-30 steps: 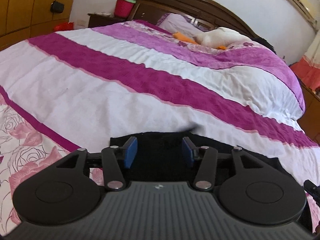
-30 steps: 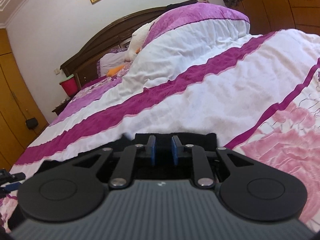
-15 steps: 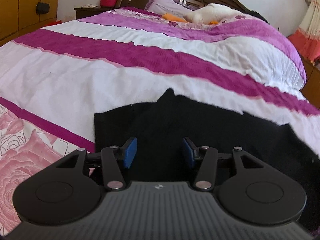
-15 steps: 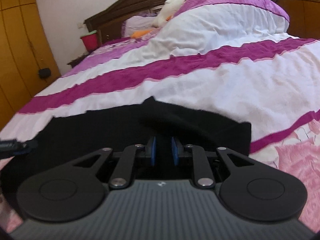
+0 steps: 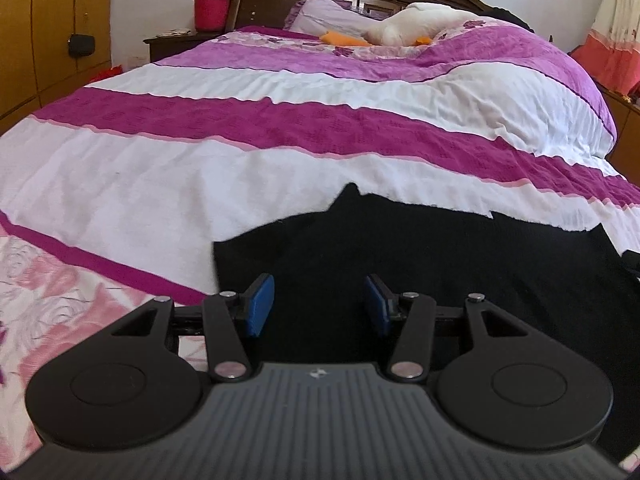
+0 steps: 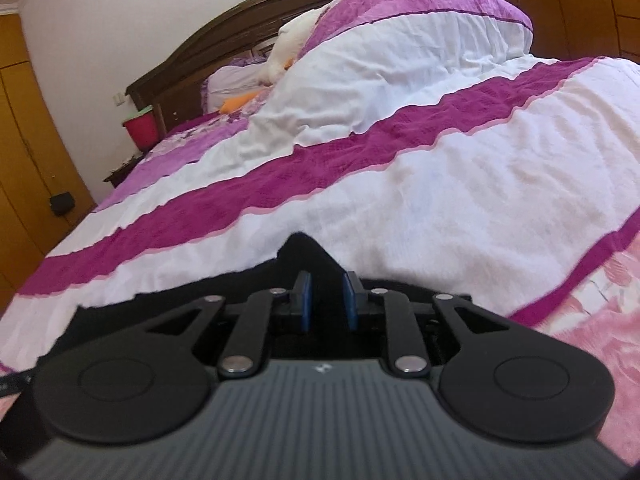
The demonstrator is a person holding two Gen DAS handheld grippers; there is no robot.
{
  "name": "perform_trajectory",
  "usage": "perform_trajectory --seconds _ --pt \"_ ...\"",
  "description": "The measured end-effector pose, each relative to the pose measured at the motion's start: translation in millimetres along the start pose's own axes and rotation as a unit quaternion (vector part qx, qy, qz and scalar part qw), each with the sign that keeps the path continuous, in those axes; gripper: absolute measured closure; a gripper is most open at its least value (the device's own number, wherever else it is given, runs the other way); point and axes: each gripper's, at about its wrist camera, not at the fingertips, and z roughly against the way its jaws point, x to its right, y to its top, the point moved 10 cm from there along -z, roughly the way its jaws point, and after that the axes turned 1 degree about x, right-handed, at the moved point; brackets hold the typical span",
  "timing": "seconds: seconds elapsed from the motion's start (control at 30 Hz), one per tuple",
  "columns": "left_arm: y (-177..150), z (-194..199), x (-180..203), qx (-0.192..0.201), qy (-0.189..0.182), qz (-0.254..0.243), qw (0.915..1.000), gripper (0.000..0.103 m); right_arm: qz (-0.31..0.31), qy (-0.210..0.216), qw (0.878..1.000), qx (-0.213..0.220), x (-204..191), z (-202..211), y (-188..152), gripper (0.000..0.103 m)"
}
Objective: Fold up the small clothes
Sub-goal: 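Lower the folded hem onto the cardigan and open both grippers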
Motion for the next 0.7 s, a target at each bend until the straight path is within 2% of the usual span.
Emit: perform_trajectory --seconds 0.03,0.1,0.33,0.57,0.7 --pt "1 5 -2 0.001 0.003 -0.002 1.0 0.047 0.002 0.004 1.0 0.003 -1 8 0 0.059" --pt "4 15 -5 0.002 0.01 -0.012 0.9999 0.047 0.011 0.012 1.0 0.009 -3 24 -1 0.053" --pt "4 63 -13 0.0 0.019 -0.051 0.9985 0.046 0.029 0.021 0.999 0.013 -5 77 -8 0.053" --pt "-19 105 -30 -0.023 0.01 -0.034 0.9991 0.042 0.024 -0.002 1.0 0.002 13 106 -29 0.053" --pt "-39 110 -40 -0.035 0.018 -0.032 0.9987 0.04 -0.009 -0.018 1.0 -0.013 32 107 -45 0.05"
